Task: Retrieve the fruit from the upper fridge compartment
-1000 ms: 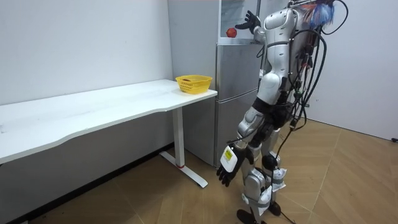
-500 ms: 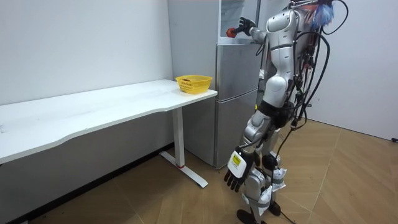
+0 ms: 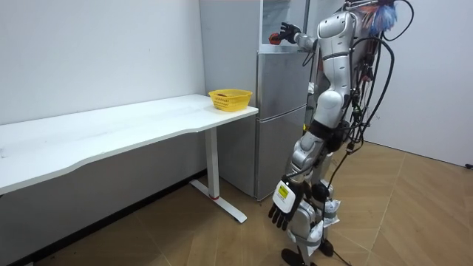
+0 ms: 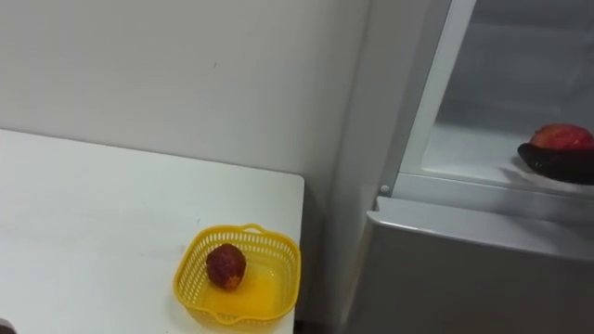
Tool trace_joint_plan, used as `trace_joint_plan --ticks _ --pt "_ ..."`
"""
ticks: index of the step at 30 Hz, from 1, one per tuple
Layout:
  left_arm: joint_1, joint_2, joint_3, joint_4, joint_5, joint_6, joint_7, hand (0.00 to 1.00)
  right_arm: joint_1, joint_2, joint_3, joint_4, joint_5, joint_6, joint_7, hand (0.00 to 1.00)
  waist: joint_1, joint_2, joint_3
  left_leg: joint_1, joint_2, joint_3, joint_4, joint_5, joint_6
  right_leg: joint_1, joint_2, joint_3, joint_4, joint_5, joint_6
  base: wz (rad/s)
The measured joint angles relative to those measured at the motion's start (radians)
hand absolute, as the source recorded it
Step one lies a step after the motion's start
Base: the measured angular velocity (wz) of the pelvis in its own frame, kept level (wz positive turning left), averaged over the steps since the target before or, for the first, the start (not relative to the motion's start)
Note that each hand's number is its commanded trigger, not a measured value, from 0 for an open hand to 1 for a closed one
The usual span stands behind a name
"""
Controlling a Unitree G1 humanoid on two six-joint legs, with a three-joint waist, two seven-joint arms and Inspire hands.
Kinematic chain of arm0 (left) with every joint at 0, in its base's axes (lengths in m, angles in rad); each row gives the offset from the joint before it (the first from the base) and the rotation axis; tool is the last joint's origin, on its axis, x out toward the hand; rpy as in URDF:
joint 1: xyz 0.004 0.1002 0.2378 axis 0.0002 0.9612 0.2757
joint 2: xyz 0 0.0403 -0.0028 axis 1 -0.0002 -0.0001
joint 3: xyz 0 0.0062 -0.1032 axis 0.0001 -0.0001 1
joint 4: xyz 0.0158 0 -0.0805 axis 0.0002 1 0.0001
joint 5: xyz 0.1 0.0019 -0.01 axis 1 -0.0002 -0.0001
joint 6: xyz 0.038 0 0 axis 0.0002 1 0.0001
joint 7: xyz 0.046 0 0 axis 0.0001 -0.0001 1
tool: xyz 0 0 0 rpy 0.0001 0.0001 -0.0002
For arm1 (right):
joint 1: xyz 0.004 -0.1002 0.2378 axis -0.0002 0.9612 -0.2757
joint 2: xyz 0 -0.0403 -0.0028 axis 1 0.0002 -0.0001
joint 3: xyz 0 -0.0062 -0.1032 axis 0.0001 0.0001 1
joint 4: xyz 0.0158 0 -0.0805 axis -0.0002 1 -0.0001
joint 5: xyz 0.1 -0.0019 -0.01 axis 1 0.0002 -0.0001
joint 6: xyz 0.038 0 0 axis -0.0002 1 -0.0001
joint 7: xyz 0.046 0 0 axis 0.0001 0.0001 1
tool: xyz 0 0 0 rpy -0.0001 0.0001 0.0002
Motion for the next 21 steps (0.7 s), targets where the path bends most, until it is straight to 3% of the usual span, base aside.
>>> trace_joint_plan --ticks 6,12,21 --pt "0.001 0.001 0.001 -0.009 0.003 0.001 0.003 0.0 -0.001 -0.001 0.016 0.005 0.0 0.014 0.01 0.0 0.002 -0.008 0.0023 -0.008 0.0 -0.002 0.002 0.0 0.0 -0.009 0.0 -0.003 0.006 0.0 0.0 0.01" --pt "-0.003 0.006 0.0 -0.025 0.003 0.002 0.011 0.0 -0.08 -0.005 0.072 0.119 0.022 0.017 0.04 0.0 0.003 -0.007 0.0025 -0.023 0.0 -0.003 0.004 0.004 -0.002 -0.023 0.0 -0.007 0.007 0.0 0.0 0.01" --pt "-0.003 0.02 0.0 -0.025 0.003 0.007 0.006 0.0 -0.091 -0.043 0.107 0.163 0.047 0.01 0.08 0.0 0.016 -0.001 0.0047 -0.028 0.001 -0.008 0.005 0.005 -0.004 -0.026 0.001 -0.015 0.006 0.001 -0.001 0.01"
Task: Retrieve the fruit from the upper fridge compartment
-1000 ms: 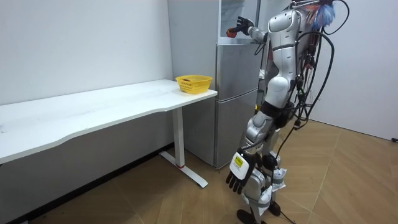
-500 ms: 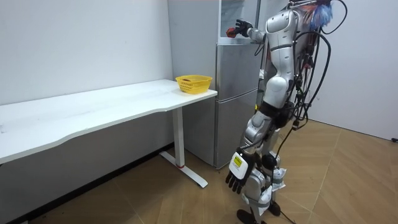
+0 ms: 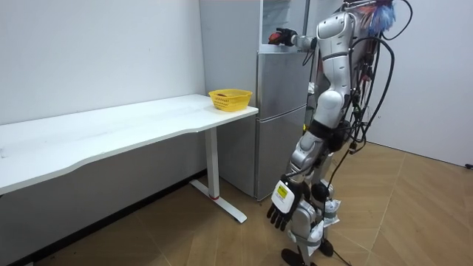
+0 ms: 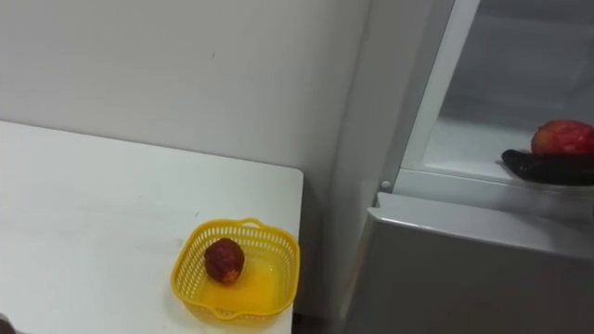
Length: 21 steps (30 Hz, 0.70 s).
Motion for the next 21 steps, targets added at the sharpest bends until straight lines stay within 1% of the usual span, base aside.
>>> trace_joint_plan --ticks 3,4,5,16,21 --pt "0.0 0.013 0.0 0.0 -0.001 0.001 -0.003 0.0 0.0 -0.024 0.023 0.018 0.006 0.0 0.006 0.0 0.015 0.001 -0.0023 0.0 0.0 0.0 0.001 0.001 -0.001 0.0 0.0 -0.001 0.0 0.001 -0.001 0.0" --pt "0.003 0.015 0.0 -0.002 -0.001 0.007 -0.003 0.0 -0.001 -0.036 0.042 0.024 0.011 0.0 0.012 0.0 0.017 0.002 -0.0056 0.0 0.0 -0.001 0.001 0.001 -0.001 0.0 0.0 -0.003 0.001 0.001 -0.001 0.0" --pt "0.005 0.017 0.0 -0.002 -0.001 0.01 -0.004 0.0 -0.001 -0.04 0.05 0.027 0.017 0.0 0.022 0.0 0.017 0.003 -0.0072 0.0 0.0 -0.001 0.002 0.001 -0.001 0.001 0.0 -0.005 0.001 0.001 -0.001 0.0" --pt "0.005 0.019 0.001 -0.022 0.001 0.009 -0.036 0.0 -0.001 -0.057 0.058 0.037 0.024 0.002 0.085 0.0 0.016 0.004 -0.0061 -0.007 0.001 -0.013 0.016 0.003 -0.004 0.003 -0.002 -0.032 0.0 0.003 -0.005 0.03" --pt "0.009 0.02 0.001 -0.022 0.001 0.009 -0.038 0.0 -0.001 -0.059 0.058 0.038 0.023 0.002 0.102 0.0 0.015 0.004 -0.0053 -0.007 0.001 -0.014 0.016 0.003 -0.005 0.003 -0.002 -0.034 0.0 0.003 -0.005 0.0"
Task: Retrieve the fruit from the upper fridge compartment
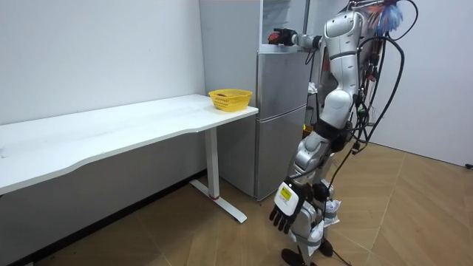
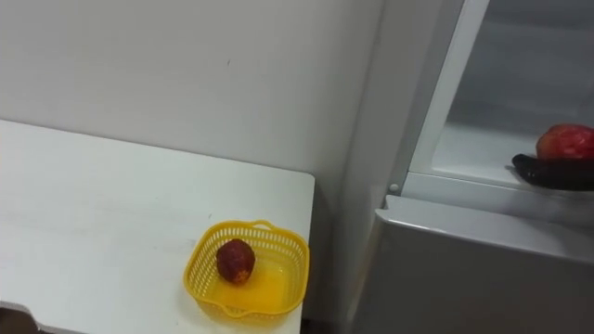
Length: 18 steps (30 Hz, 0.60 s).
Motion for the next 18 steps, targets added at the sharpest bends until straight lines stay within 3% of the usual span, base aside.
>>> trace_joint_plan --ticks 1,2,3,6,18 --pt "0.001 0.0 0.0 0.0 0.0 0.0 0.0 0.0 0.0 -0.001 0.0 0.0 0.0 0.0 0.008 0.19 0.0 0.0 0.0003 0.0 0.0 0.0 0.0 0.0 0.0 0.0 0.0 0.0 0.0 0.0 0.0 0.0" --pt "0.003 0.0 0.0 0.0 0.0 0.0 0.0 0.0 0.0 -0.002 0.0 0.0 0.0 0.0 0.011 0.91 0.0 -0.001 0.0006 0.0 0.0 0.0 0.0 0.0 0.0 0.0 0.0 0.0 0.0 0.0 0.0 0.0" --pt "0.003 0.0 0.0 0.0 0.0 0.0 0.0 0.0 0.0 -0.003 0.0 0.001 0.0 0.0 0.015 1.0 0.0 -0.002 0.001 0.0 0.0 0.0 0.0 0.0 0.0 0.0 -0.001 0.0 0.0 0.0 0.0 0.0" --pt "0.004 0.0 0.0 0.0 0.0 0.0 0.0 0.0 0.0 -0.007 0.0 0.001 0.0 0.0 0.025 1.0 -0.001 -0.007 0.0066 -0.001 -0.001 0.0 0.0 0.0 0.0 -0.001 -0.003 0.002 -0.002 -0.002 -0.004 0.0" --pt "0.008 0.001 0.0 -0.001 -0.002 0.0 -0.001 0.0 -0.033 -0.01 0.001 0.068 -0.008 -0.001 0.063 1.0 -0.001 -0.008 0.006 -0.01 -0.001 -0.003 0.008 0.0 -0.001 0.0 -0.002 -0.007 -0.015 0.0 -0.011 0.0"
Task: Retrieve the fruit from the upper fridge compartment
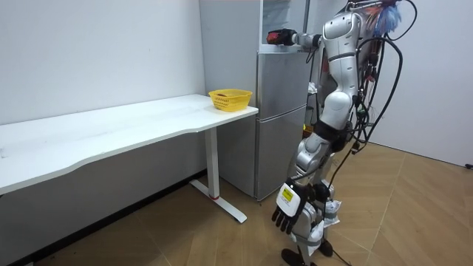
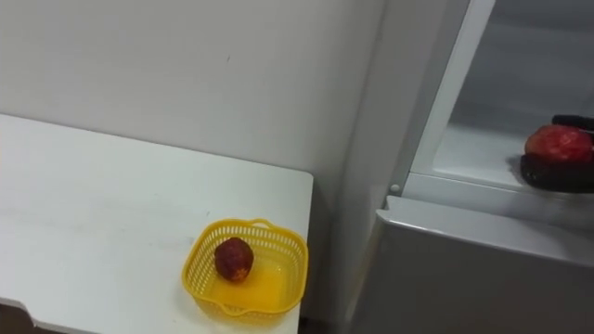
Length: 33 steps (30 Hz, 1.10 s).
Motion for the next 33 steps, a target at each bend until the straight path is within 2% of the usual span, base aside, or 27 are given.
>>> trace_joint_plan --ticks 9,14,24,28,33 --pt "-0.001 0.0 0.0 0.0 -0.002 0.001 0.002 0.0 -0.016 0.0 0.0 -0.003 -0.002 0.0 0.0 1.0 -0.004 0.01 -0.0036 0.002 -0.001 -0.005 0.001 0.0 -0.001 0.007 0.002 0.0 -0.001 0.0 0.0 0.0" --pt "-0.002 0.0 0.0 0.0 -0.008 0.0 0.005 0.0 -0.016 0.0 0.0 -0.003 0.026 0.001 0.0 1.0 -0.003 0.012 -0.0012 0.013 0.0 -0.004 -0.002 0.0 -0.001 0.017 0.002 0.0 -0.002 0.0 0.0 0.0" --pt "-0.016 0.0 0.001 0.003 -0.017 -0.001 0.019 0.0 -0.01 0.001 0.0 -0.014 0.033 0.009 -0.007 1.0 -0.004 0.001 0.001 0.028 0.0 0.005 -0.014 0.002 -0.003 0.022 -0.001 0.0 -0.007 -0.006 -0.005 -0.01" --pt "-0.018 0.0 0.0 0.004 -0.016 0.001 0.039 0.0 0.053 0.028 -0.002 -0.165 0.01 0.013 -0.043 1.0 -0.002 0.004 0.0022 0.048 0.002 0.013 -0.031 0.004 -0.005 0.026 0.0 0.013 -0.006 -0.006 -0.005 -0.1" --pt "-0.029 -0.003 -0.002 0.003 -0.02 -0.003 0.063 0.0 0.094 0.062 -0.003 -0.269 -0.018 0.012 -0.096 1.0 -0.003 0.012 0.0061 0.067 0.008 0.034 -0.038 0.004 -0.006 0.037 0.004 0.037 -0.004 -0.006 -0.005 -0.11"
